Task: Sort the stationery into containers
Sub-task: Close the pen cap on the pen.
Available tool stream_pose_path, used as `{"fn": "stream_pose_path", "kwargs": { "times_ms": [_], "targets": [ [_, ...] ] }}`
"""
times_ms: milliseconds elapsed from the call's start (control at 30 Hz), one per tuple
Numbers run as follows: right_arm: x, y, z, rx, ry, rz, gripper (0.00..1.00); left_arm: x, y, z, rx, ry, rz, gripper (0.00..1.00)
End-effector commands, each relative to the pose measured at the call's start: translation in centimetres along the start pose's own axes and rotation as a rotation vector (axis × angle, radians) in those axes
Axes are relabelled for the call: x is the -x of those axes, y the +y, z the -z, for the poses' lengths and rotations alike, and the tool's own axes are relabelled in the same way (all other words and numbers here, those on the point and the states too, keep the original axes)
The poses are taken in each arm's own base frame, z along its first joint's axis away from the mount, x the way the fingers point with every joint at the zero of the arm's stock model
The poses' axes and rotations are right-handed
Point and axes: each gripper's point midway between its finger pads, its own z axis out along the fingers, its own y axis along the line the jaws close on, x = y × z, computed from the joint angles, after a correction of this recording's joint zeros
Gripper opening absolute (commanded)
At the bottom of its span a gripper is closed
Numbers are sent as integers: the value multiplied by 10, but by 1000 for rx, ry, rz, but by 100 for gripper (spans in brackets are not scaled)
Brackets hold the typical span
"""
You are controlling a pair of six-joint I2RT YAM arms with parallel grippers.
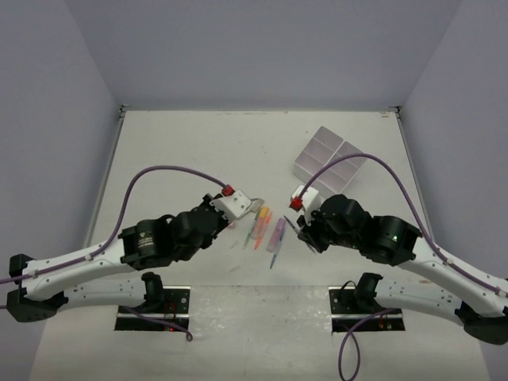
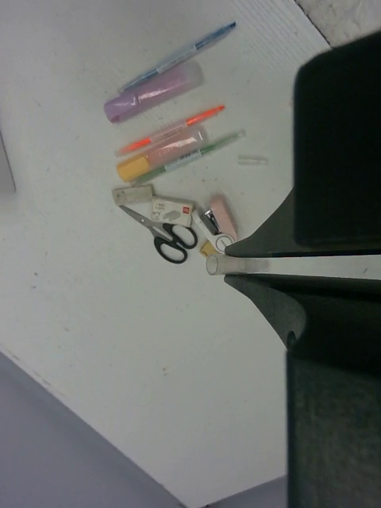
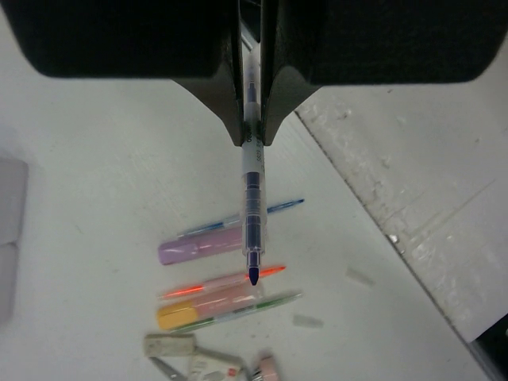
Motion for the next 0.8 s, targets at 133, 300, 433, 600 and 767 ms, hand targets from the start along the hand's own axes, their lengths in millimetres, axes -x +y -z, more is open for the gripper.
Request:
{"fn": "stream_pose_path", "kwargs": {
  "times_ms": [133,300,433,600,767],
  "targets": [
    [30,89,3,482,-70,-23,0,78,49,42,152,-573,-340,0],
    [57,112,15,610,-189,-194,0,87,24,51,155,-790,-663,0],
    [78,140,44,826,-242,-346,0,67,-13,52,113,-907,-1005,0],
    [75,152,53,934,-230,-402,0,57,-31,57,100,-1000,-1103,0],
    [63,155,40,935,-154,-416,0,45,-47,38,64,-948,-1234,0]
  ]
}}
